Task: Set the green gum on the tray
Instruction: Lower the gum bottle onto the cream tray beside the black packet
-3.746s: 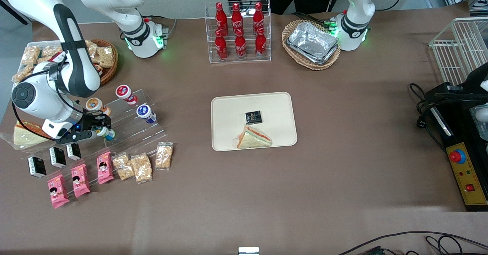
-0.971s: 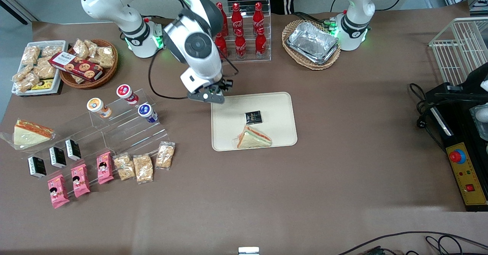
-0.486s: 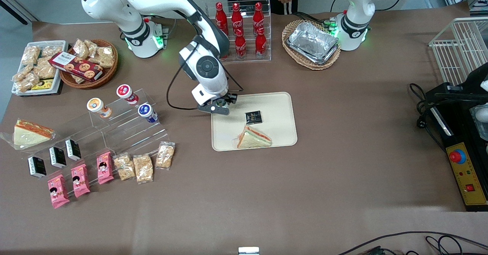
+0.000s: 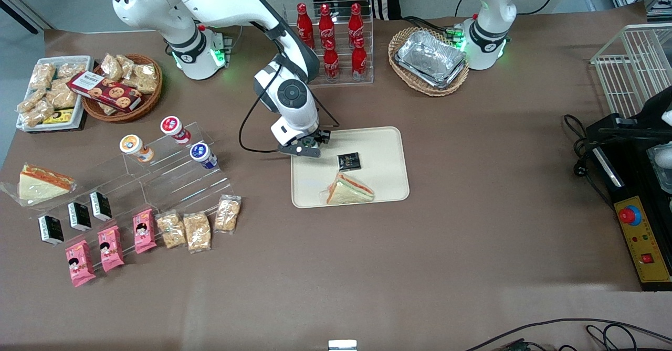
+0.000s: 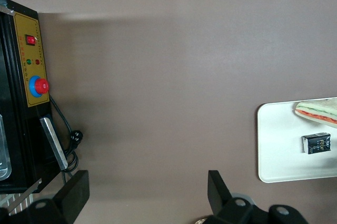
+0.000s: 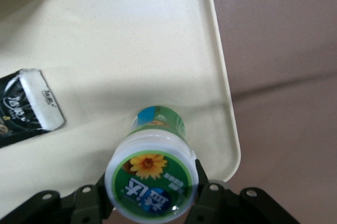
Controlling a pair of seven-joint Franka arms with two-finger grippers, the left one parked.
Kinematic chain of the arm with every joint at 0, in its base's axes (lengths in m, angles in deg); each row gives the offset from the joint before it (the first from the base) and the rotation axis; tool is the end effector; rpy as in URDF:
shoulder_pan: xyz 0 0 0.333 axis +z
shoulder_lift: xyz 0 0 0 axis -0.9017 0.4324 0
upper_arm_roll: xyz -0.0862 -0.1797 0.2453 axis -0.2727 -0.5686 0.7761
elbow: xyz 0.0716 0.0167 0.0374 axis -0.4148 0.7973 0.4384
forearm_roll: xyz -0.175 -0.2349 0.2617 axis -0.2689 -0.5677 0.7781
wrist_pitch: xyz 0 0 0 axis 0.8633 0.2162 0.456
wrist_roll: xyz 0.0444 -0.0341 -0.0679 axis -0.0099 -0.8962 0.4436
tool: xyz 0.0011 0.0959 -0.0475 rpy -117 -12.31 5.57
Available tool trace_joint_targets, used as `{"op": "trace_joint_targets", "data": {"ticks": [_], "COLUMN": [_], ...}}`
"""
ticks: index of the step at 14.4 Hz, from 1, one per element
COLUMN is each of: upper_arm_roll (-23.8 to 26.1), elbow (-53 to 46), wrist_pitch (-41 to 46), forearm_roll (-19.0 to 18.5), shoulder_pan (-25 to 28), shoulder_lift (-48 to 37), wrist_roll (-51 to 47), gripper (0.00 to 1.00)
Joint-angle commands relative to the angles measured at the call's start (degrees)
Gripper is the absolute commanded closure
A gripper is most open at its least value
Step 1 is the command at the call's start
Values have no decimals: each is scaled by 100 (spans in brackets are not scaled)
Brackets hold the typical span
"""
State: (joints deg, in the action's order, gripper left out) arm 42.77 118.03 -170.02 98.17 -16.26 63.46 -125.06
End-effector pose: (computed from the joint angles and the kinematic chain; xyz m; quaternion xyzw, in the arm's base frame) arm 0.3996 0.4273 0.2193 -0.9931 0.1036 0.0548 0.0051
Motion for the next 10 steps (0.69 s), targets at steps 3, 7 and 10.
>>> {"op": "trace_joint_targets", "data": {"ticks": [3,7,10], "upper_arm_roll": [-57,-101,-163], "elbow": [46,20,-85], "wrist_pitch": [-123,-70,481], "forearm_roll": [59,42,7], "shoulder_pan": [58,-21,-249], "shoulder_lift": [24,-256,-783], "wrist_roll": [12,82,511], "gripper": [0,0,0]}}
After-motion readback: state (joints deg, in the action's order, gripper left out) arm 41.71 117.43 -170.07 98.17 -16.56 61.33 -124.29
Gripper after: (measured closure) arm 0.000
